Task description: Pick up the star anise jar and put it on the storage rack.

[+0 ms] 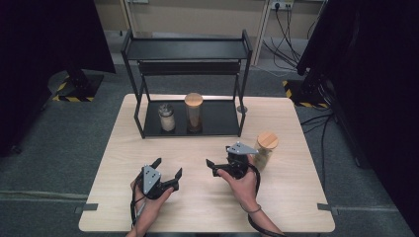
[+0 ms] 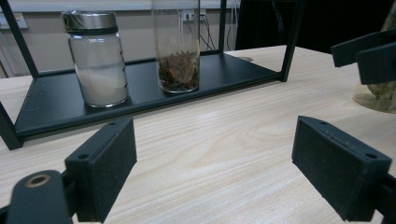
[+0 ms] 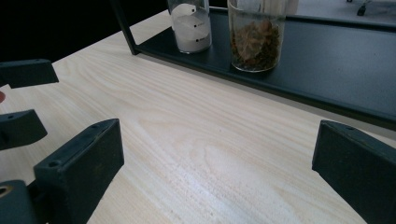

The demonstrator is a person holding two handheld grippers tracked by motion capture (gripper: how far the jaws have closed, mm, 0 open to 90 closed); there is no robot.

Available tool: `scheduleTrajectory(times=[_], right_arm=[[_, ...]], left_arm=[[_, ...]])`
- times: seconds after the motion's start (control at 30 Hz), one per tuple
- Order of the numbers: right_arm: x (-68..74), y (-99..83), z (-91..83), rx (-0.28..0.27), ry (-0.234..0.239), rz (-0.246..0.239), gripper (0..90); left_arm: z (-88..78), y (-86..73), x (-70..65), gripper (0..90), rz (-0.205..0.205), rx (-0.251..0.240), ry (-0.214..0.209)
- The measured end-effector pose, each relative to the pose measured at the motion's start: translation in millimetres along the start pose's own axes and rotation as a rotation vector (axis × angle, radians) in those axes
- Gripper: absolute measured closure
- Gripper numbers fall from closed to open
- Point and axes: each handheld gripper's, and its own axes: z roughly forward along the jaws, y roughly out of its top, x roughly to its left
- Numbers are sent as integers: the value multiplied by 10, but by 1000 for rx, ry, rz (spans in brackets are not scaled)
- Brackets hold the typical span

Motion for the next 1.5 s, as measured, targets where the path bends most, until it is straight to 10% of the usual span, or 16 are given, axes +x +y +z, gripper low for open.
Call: scheduleTrajectory(times=[1.5], right_arm=[[-10,-447,-573,-9,-37,-5,27]], left_arm=[[2,1,1,134,-2,2,3]])
